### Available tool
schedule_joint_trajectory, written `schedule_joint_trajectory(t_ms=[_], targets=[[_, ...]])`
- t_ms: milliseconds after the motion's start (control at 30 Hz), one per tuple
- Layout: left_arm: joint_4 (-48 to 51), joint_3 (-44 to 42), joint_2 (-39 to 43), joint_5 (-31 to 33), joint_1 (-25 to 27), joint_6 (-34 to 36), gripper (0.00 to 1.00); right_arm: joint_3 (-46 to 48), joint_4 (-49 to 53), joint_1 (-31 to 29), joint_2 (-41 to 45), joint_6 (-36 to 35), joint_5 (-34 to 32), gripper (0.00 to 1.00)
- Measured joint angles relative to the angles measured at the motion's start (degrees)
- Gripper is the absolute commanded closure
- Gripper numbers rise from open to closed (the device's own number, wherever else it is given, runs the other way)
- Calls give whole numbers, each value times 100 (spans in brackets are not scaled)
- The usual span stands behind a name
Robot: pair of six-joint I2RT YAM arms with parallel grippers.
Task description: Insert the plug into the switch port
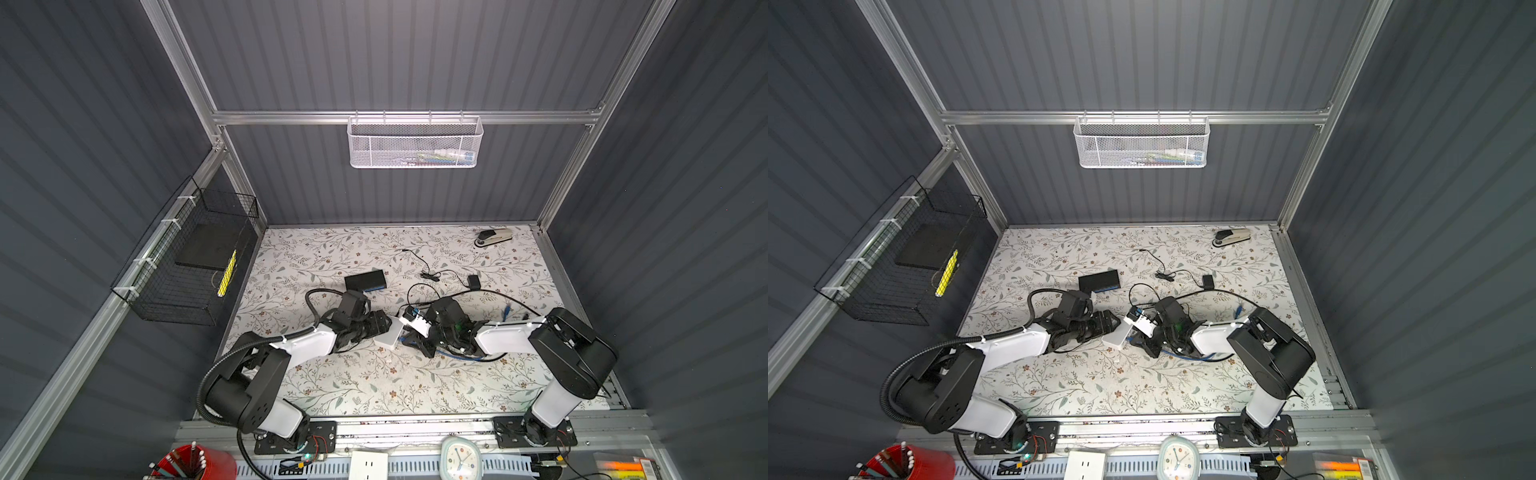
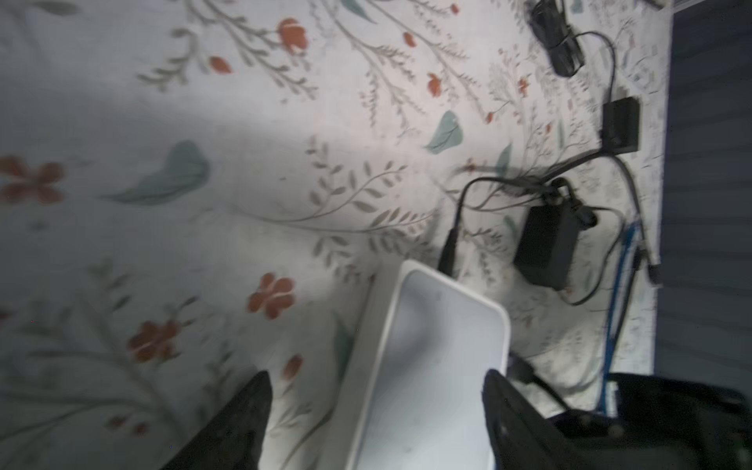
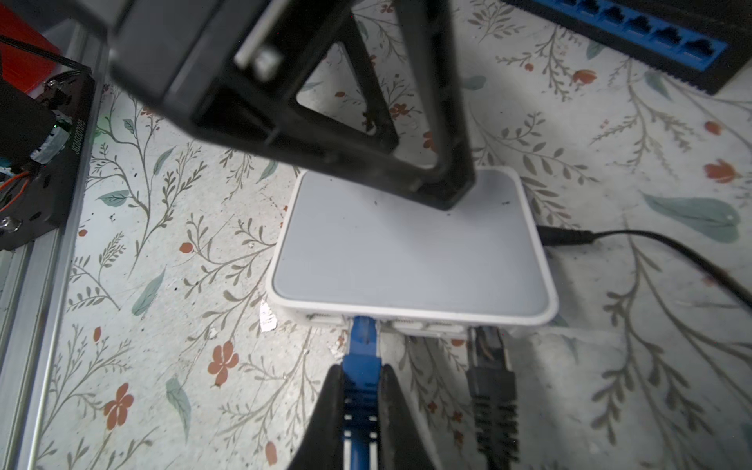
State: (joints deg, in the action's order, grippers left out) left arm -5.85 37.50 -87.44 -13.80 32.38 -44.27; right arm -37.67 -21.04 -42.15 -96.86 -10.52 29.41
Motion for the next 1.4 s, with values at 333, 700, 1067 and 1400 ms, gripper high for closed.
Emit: schedule_joint_trajectory(t_ms=[333, 700, 1067, 1400], targets=[[105, 48, -332, -756, -219, 37, 60, -61, 131, 22, -243, -7, 94, 100], [-208, -46, -444, -833, -286, -22, 68, -216, 319, -59, -426, -22, 131, 100], [-815, -326, -396, -400, -280, -264, 67, -555, 595, -439, -533, -46, -588, 100], [-1285, -826, -149, 365, -55, -785, 66, -553, 330, -782, -560, 96, -1279, 100]])
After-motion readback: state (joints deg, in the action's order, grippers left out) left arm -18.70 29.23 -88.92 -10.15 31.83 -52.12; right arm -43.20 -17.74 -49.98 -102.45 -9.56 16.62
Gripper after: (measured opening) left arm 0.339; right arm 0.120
